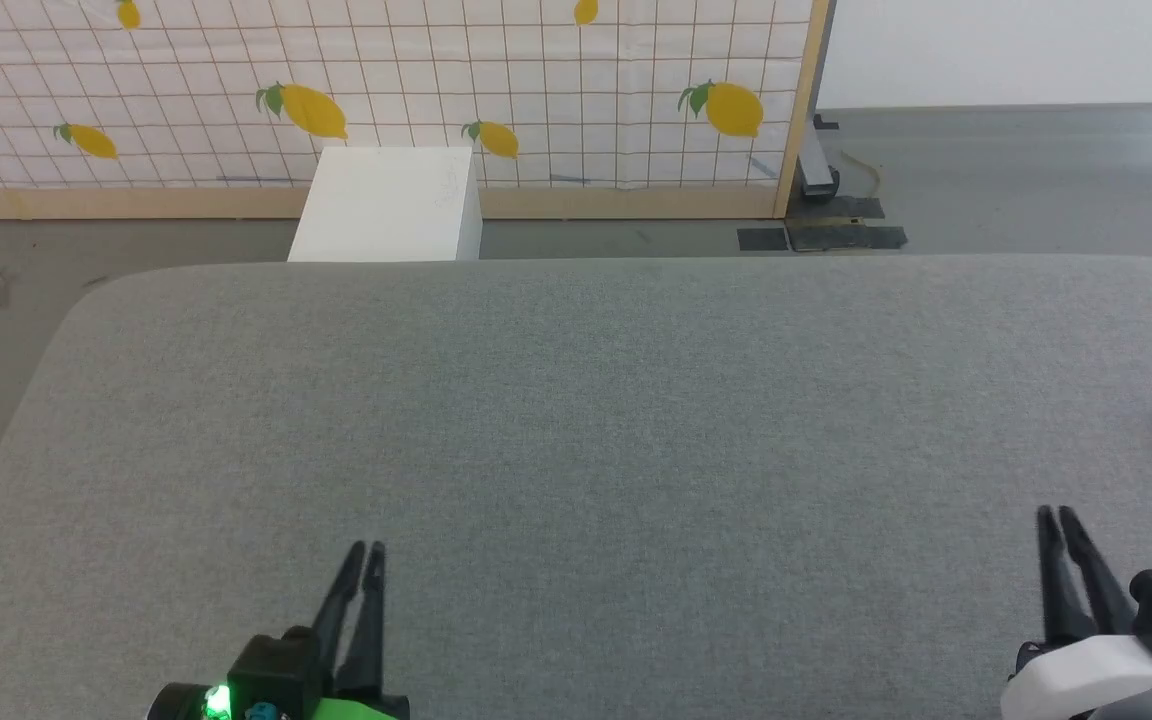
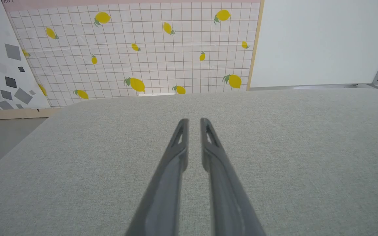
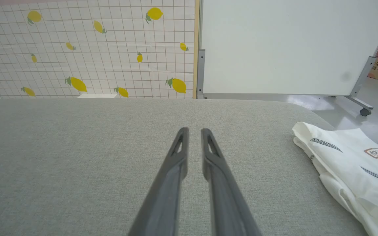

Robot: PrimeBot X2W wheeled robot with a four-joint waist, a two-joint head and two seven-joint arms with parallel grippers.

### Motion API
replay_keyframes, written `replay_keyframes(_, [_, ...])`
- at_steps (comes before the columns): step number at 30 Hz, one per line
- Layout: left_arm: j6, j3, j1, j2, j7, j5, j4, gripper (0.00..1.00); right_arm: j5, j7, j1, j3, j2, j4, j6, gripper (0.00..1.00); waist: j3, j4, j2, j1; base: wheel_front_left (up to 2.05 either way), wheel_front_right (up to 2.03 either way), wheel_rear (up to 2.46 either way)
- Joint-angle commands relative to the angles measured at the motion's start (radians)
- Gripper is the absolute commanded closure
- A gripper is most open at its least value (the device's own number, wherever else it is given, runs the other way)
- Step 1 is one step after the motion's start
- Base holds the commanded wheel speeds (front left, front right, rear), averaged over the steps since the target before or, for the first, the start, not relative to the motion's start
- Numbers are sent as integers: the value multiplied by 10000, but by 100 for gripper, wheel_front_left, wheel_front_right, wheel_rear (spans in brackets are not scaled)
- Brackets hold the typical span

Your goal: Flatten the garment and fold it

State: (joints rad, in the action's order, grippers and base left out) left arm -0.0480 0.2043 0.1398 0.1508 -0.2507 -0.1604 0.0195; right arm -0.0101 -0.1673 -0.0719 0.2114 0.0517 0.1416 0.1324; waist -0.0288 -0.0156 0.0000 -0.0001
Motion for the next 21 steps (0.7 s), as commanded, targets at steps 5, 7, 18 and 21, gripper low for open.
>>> replay_keyframes(5, [19,-81,-55,-40,99,63,-8,100,4,66,28,-84,-1,-56,-1,100,11,6,0,1,0,0,0])
replay_keyframes(7, [27,-113,-77,-55,139,89,-11,100,6,92,40,-117,-1,-78,-1,100,16,9,0,1,0,0,0])
replay_keyframes(18, [68,-288,-197,-141,353,226,-27,100,14,235,101,-298,-2,-199,-2,100,41,22,0,1,0,0,0])
replay_keyframes(21, [79,-338,-231,-166,414,265,-32,100,17,276,119,-349,-2,-234,-3,100,48,26,0,1,0,0,0])
